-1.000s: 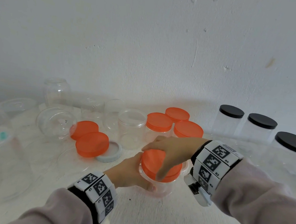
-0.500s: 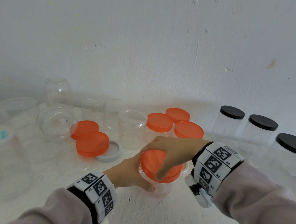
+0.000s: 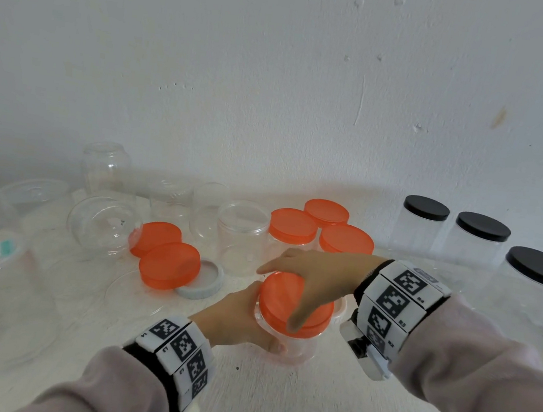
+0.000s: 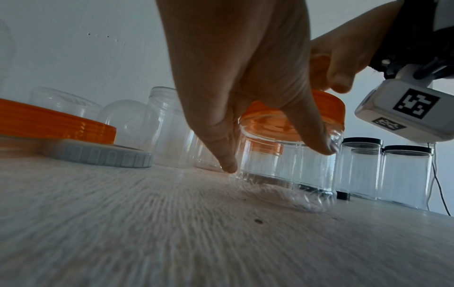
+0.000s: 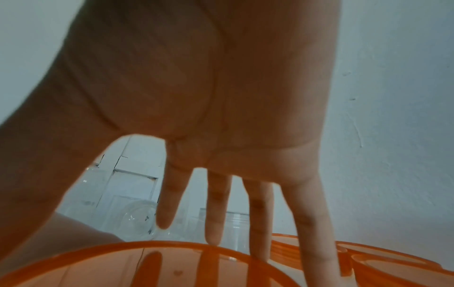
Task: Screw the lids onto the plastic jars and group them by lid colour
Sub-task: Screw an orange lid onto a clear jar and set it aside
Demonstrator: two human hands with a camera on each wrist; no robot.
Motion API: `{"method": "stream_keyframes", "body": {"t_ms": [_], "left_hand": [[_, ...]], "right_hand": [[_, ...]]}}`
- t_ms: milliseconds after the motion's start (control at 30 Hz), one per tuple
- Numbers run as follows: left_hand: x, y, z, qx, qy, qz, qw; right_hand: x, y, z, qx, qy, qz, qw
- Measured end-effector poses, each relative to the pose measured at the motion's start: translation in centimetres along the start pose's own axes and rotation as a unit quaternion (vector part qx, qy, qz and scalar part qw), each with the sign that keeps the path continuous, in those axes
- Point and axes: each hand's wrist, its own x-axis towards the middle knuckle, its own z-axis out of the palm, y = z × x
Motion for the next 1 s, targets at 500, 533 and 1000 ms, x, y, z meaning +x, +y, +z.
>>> {"method": "stream_keyframes", "body": {"t_ms": [500,533,1000], "left_hand": [[0.1,-0.1,0.0,0.007,0.001,-0.005,1.0],[0.1,0.0,0.0,0.002,0.001,-0.001,1.0],[0.1,0.0,0.0,-0.006,0.002,0.001,1.0]], "right_hand": [[0.2,-0.1,0.1,-0.007,-0.01,0.008,1.0],[0.2,-0.1,0.0,-0.005,-0.013,0.002,1.0],[0.2,0.4,0.5,0.011,-0.004,0.022,1.0]]}}
